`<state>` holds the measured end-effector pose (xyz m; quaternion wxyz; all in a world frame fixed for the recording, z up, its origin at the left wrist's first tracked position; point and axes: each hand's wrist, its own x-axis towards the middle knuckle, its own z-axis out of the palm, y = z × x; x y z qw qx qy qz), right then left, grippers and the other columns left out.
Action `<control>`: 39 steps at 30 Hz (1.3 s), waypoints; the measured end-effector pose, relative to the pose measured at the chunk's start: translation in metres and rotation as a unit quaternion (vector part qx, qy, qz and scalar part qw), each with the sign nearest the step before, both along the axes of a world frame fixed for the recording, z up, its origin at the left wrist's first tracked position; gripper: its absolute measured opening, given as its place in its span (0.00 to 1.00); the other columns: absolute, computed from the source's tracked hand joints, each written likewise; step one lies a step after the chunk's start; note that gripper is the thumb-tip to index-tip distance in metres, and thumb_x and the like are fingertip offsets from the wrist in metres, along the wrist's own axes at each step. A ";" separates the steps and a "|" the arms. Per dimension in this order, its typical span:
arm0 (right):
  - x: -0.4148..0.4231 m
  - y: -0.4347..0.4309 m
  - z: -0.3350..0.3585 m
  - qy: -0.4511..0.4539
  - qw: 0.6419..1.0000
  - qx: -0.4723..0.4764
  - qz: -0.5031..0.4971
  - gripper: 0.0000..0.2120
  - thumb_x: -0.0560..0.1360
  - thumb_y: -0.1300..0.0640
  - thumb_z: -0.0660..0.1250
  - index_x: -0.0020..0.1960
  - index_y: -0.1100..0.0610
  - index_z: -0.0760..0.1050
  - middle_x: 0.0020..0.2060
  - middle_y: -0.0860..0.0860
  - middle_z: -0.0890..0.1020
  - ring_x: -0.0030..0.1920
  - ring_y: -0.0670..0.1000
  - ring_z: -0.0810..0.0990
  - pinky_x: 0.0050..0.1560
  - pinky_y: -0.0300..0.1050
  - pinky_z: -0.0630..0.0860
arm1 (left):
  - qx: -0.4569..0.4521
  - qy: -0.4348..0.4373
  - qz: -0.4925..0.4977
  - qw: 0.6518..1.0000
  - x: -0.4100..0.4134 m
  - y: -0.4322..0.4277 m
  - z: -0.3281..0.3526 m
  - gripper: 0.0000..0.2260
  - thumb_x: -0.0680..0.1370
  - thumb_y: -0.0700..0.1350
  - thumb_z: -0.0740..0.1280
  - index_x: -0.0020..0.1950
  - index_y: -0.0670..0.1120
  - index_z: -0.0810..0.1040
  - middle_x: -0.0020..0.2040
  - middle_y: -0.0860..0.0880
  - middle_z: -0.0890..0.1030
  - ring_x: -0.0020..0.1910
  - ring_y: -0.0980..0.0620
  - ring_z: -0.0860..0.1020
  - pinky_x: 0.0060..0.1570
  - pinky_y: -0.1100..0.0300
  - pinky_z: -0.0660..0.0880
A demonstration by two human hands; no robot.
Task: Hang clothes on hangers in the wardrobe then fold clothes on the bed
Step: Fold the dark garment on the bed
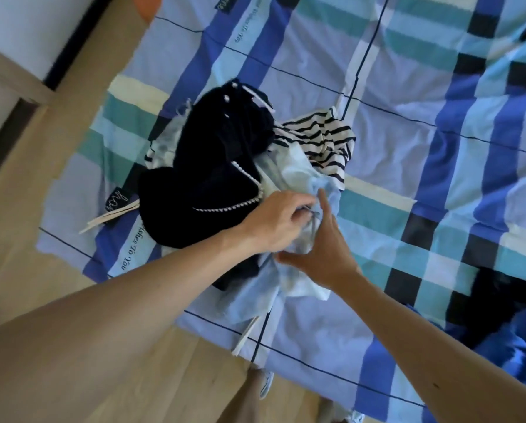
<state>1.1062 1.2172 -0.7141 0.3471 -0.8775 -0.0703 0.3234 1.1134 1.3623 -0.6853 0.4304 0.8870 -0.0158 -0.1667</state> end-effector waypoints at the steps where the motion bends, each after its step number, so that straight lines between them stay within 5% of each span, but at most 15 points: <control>1: 0.003 0.001 0.004 0.011 0.999 0.008 -0.044 0.60 0.65 0.47 0.81 0.81 0.46 0.41 0.69 0.57 0.72 0.68 0.59 0.73 0.58 0.47 0.73 | -0.030 0.008 -0.018 0.999 -0.002 -0.001 0.008 0.12 0.79 0.39 0.65 0.36 0.47 0.71 0.30 0.53 0.72 0.31 0.56 0.71 0.35 0.57 0.62; 4: 0.013 -0.006 0.011 0.044 0.995 -0.026 -0.084 0.45 0.72 0.50 0.76 0.80 0.44 0.52 0.60 0.56 0.78 0.61 0.61 0.77 0.47 0.45 0.70 | -0.002 -0.073 0.060 0.996 -0.004 0.012 0.011 0.08 0.76 0.53 0.68 0.47 0.50 0.75 0.43 0.56 0.77 0.43 0.59 0.75 0.45 0.56 0.71; 6: 0.015 -0.015 0.014 0.073 0.993 -0.062 -0.066 0.43 0.74 0.50 0.73 0.80 0.45 0.49 0.69 0.56 0.73 0.64 0.61 0.75 0.45 0.45 0.68 | 0.180 -0.100 0.192 0.960 0.000 0.035 -0.005 0.27 0.70 0.62 0.70 0.64 0.50 0.72 0.62 0.49 0.74 0.61 0.46 0.73 0.58 0.47 0.70; 9: 0.010 -0.025 0.017 0.085 0.992 -0.082 -0.047 0.46 0.75 0.50 0.73 0.81 0.48 0.45 0.75 0.55 0.67 0.70 0.59 0.70 0.53 0.45 0.68 | 0.297 0.103 0.264 0.912 0.002 0.071 -0.030 0.54 0.66 0.64 0.77 0.81 0.52 0.47 0.79 0.40 0.56 0.75 0.35 0.61 0.66 0.37 0.66; 12: 0.008 -0.027 0.012 0.093 0.992 -0.058 -0.069 0.52 0.71 0.48 0.77 0.81 0.47 0.45 0.75 0.54 0.64 0.74 0.57 0.65 0.60 0.46 0.67 | 0.258 0.196 0.241 0.915 -0.004 0.087 -0.045 0.46 0.73 0.53 0.75 0.81 0.53 0.48 0.73 0.42 0.68 0.66 0.36 0.73 0.56 0.43 0.74; 15: 0.005 -0.016 -0.008 0.142 0.971 -0.006 -0.191 0.55 0.61 0.43 0.81 0.79 0.43 0.54 0.70 0.53 0.70 0.69 0.57 0.71 0.59 0.48 0.72 | 0.221 0.095 0.269 0.933 0.006 0.097 -0.029 0.23 0.77 0.45 0.68 0.71 0.52 0.69 0.59 0.45 0.78 0.59 0.39 0.78 0.50 0.50 0.73; 18: -0.002 0.019 -0.031 0.185 0.947 -0.016 -0.261 0.45 0.59 0.42 0.80 0.72 0.53 0.69 0.62 0.56 0.79 0.61 0.57 0.78 0.60 0.52 0.76 | 0.163 -0.022 0.300 0.940 0.030 0.108 0.016 0.14 0.71 0.47 0.67 0.56 0.52 0.78 0.53 0.45 0.81 0.53 0.40 0.79 0.53 0.48 0.77; 22: -0.005 0.083 -0.021 0.288 0.948 0.016 -0.136 0.25 0.68 0.49 0.78 0.60 0.59 0.77 0.55 0.56 0.82 0.56 0.57 0.80 0.56 0.50 0.77 | 0.099 -0.088 0.261 0.956 0.068 0.113 0.093 0.14 0.66 0.46 0.69 0.50 0.46 0.82 0.46 0.44 0.84 0.45 0.45 0.80 0.47 0.47 0.78; 26: 0.001 0.094 0.026 0.312 0.930 0.164 0.106 0.26 0.72 0.57 0.75 0.68 0.52 0.74 0.65 0.51 0.79 0.63 0.52 0.78 0.62 0.44 0.76 | 0.056 -0.153 0.200 0.966 0.093 0.112 0.177 0.21 0.62 0.48 0.70 0.55 0.49 0.83 0.48 0.54 0.82 0.46 0.56 0.80 0.46 0.59 0.77; 28: 0.022 0.074 0.053 0.263 0.940 0.207 0.070 0.19 0.75 0.64 0.72 0.65 0.57 0.78 0.58 0.54 0.83 0.52 0.45 0.82 0.48 0.33 0.77 | 0.029 -0.155 0.160 0.974 0.100 0.108 0.208 0.17 0.63 0.42 0.70 0.51 0.45 0.82 0.43 0.51 0.80 0.45 0.51 0.80 0.46 0.54 0.77; 30: 0.050 0.041 0.081 0.119 0.967 0.205 -0.098 0.09 0.74 0.62 0.70 0.54 0.56 0.81 0.42 0.53 0.85 0.34 0.43 0.79 0.37 0.36 0.75 | 0.029 -0.155 0.108 0.981 0.107 0.098 0.232 0.17 0.64 0.39 0.69 0.51 0.38 0.79 0.42 0.44 0.76 0.43 0.49 0.76 0.43 0.50 0.75; 32: 0.086 -0.001 0.112 -0.031 0.940 0.194 -0.279 0.07 0.73 0.59 0.68 0.51 0.55 0.79 0.34 0.48 0.81 0.30 0.44 0.76 0.32 0.37 0.72 | 0.020 -0.140 0.056 0.988 0.112 0.083 0.248 0.19 0.64 0.39 0.69 0.53 0.37 0.77 0.42 0.40 0.74 0.42 0.46 0.75 0.42 0.50 0.72; 34: 0.119 -0.035 0.154 -0.152 0.896 0.224 -0.353 0.10 0.73 0.57 0.67 0.54 0.53 0.76 0.37 0.46 0.77 0.34 0.42 0.74 0.38 0.37 0.71 | -0.003 -0.116 0.018 0.993 0.117 0.062 0.259 0.20 0.65 0.44 0.71 0.56 0.40 0.77 0.44 0.37 0.76 0.43 0.40 0.77 0.44 0.48 0.74; 36: 0.142 -0.058 0.192 -0.228 0.870 0.286 -0.330 0.14 0.72 0.55 0.64 0.57 0.52 0.73 0.46 0.48 0.76 0.44 0.43 0.74 0.47 0.34 0.70 | -0.076 -0.086 -0.003 0.993 0.122 0.041 0.265 0.19 0.69 0.47 0.72 0.55 0.40 0.76 0.42 0.42 0.78 0.41 0.46 0.79 0.42 0.55 0.76; 39: 0.163 -0.084 0.232 -0.257 0.888 0.309 -0.226 0.18 0.76 0.53 0.60 0.66 0.50 0.72 0.61 0.47 0.75 0.59 0.41 0.74 0.57 0.28 0.67 | -0.165 -0.056 -0.017 0.985 0.130 0.003 0.264 0.04 0.78 0.42 0.69 0.51 0.44 0.76 0.38 0.55 0.79 0.38 0.58 0.80 0.38 0.68 0.75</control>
